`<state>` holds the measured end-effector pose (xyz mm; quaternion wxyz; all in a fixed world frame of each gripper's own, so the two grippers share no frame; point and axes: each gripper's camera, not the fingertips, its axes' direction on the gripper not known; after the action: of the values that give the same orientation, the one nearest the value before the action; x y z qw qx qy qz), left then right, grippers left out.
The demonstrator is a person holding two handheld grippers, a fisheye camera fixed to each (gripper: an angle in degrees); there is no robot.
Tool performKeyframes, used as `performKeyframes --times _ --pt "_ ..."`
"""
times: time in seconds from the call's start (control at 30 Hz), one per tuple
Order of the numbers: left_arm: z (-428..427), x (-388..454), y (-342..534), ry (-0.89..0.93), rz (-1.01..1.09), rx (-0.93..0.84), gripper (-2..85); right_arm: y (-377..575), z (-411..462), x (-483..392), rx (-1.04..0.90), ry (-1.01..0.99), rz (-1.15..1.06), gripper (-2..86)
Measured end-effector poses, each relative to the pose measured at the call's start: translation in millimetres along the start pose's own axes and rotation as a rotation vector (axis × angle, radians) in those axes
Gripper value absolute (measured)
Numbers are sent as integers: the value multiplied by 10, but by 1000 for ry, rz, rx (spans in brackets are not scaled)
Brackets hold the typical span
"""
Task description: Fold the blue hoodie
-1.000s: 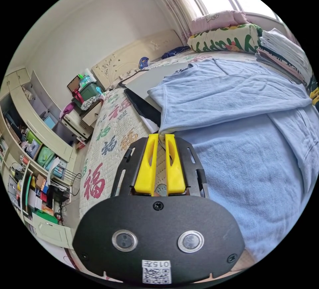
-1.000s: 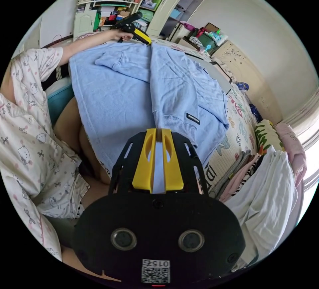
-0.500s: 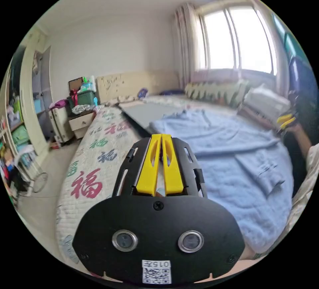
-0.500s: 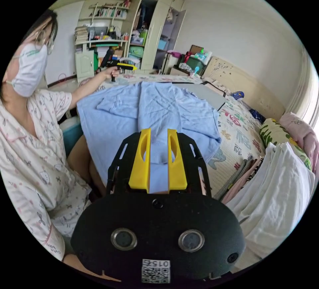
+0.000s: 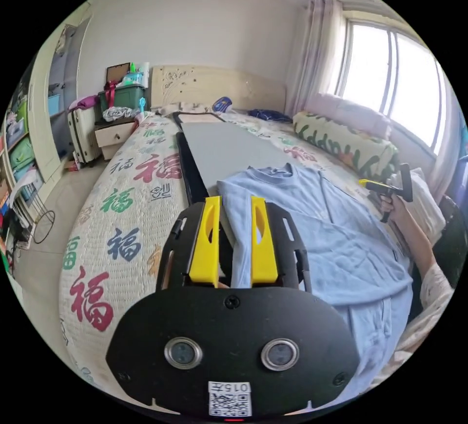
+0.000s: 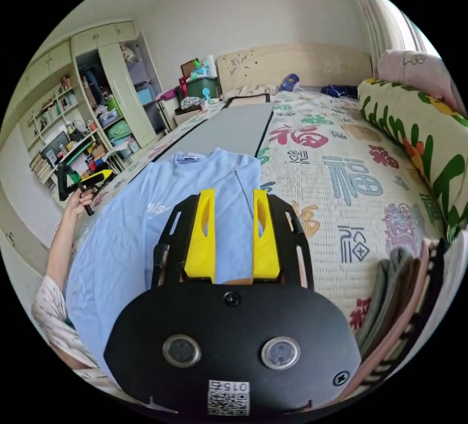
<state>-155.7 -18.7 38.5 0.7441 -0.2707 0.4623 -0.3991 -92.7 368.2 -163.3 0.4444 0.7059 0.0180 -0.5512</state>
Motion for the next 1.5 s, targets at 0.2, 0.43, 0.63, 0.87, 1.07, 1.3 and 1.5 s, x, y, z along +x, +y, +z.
performKeyframes --times 0.2,0.43,0.63,0.87,1.07,1.3,1.5 --pt "911 44 -525 -86 -29 -158 137 -868 654 186 -88 25 17 141" --pt "1469 -82 -601 -21 -12 -274 127 -1323 1151 579 -268 -27 161 157" --pt "1590 -245 -354 39 -35 -244 34 -1292 1093 520 -242 -38 79 87" --pt "1149 25 128 -47 75 19 11 -914 409 371 -61 -77 26 50" --pt "303 336 956 -42 241 192 9 -166 -660 105 61 -165 -97 49" --pt "-744 623 3016 79 472 316 9 1920 -1620 -479 94 -81 -367 48" --pt "-563 605 4892 117 473 163 8 3620 -1490 -554 -69 -50 -420 41"
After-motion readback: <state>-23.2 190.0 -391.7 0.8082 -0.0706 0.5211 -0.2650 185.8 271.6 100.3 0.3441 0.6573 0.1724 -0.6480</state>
